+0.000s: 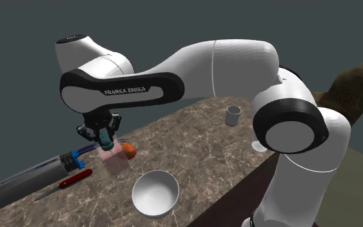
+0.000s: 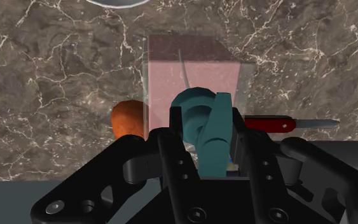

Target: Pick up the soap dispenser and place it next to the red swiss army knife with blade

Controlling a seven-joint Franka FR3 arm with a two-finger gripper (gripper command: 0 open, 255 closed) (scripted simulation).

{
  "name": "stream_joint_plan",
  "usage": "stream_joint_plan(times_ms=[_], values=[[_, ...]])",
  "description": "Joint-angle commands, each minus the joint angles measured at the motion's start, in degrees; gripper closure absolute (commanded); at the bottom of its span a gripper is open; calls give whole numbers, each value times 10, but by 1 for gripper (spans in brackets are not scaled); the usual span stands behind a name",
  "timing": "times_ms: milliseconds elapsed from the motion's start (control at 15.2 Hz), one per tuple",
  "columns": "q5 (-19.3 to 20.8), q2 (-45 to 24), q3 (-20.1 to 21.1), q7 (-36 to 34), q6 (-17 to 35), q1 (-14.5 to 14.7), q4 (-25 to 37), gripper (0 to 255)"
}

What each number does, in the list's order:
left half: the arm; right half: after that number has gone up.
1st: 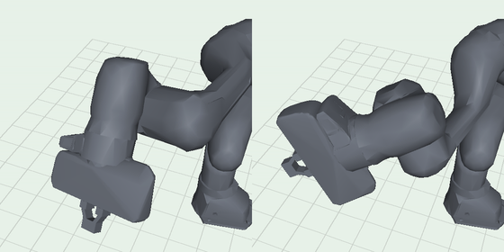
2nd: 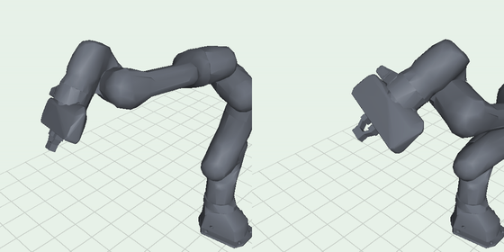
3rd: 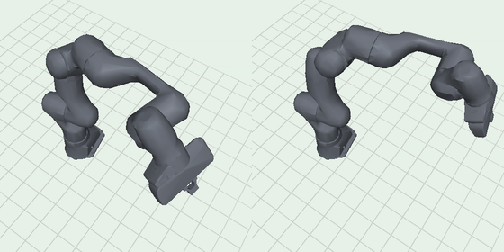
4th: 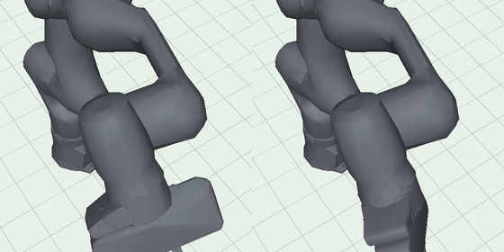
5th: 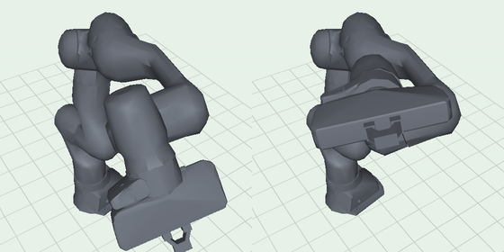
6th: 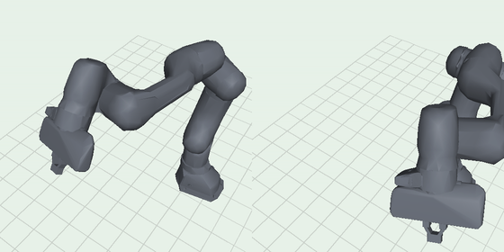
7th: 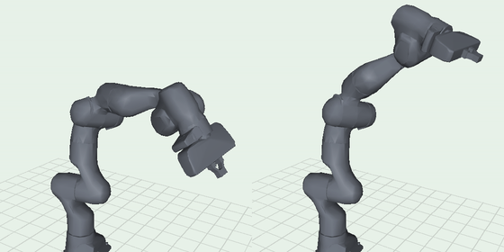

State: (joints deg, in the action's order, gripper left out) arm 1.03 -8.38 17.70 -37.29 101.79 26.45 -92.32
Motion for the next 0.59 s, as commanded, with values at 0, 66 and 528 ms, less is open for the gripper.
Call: stream_joint_plan(times_ms=[0,66,528], values=[[7,-15,10,-28,9,16,5,255],[11,-23,15,-41,12,24,11,255],[46,-99,41,-133,20,89,73,255]])
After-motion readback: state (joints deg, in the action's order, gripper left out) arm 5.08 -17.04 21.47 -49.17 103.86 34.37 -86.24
